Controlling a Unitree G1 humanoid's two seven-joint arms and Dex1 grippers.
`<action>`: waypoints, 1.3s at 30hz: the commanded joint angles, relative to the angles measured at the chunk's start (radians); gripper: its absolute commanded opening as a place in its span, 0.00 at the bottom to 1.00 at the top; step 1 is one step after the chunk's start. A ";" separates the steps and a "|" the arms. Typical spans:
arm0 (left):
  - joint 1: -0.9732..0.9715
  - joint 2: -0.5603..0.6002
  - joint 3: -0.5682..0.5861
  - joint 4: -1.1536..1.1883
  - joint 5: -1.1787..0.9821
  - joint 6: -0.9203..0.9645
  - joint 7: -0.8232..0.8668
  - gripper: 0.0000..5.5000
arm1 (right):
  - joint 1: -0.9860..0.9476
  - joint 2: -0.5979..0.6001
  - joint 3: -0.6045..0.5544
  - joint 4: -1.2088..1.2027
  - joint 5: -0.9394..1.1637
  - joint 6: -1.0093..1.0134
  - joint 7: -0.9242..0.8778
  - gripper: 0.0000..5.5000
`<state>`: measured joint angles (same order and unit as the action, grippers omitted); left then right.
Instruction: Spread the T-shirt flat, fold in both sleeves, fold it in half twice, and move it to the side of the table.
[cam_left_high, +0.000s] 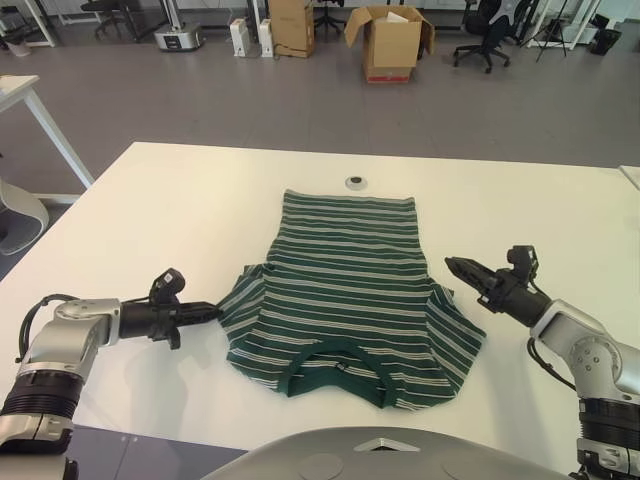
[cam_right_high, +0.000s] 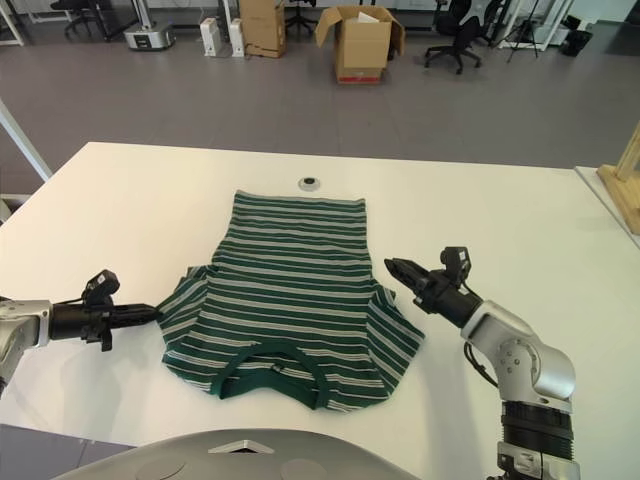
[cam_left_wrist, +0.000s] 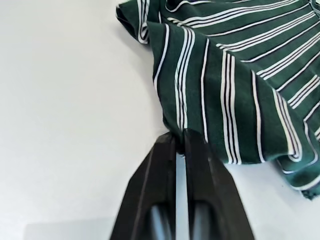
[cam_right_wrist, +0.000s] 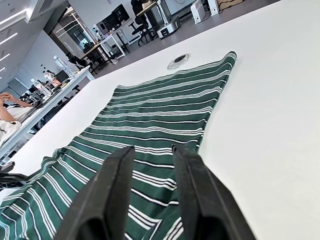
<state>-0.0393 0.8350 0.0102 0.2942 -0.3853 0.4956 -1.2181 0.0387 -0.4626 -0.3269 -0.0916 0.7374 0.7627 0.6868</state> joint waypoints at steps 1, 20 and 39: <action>0.045 -0.028 -0.034 0.031 0.037 0.030 0.035 0.00 | -0.010 -0.021 0.006 0.012 -0.021 -0.013 -0.001 0.26; -0.077 0.040 0.110 -0.074 -0.133 0.163 -0.089 0.00 | 0.015 -0.003 0.031 0.027 -0.045 -0.046 0.012 0.26; -0.088 -0.177 -0.140 -0.435 -0.123 0.275 0.135 0.12 | 0.003 -0.007 0.035 0.032 -0.041 -0.043 0.010 0.26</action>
<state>-0.1354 0.6734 -0.1052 -0.1255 -0.5365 0.7770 -1.1187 0.0479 -0.4617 -0.2919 -0.0566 0.7031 0.7203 0.7044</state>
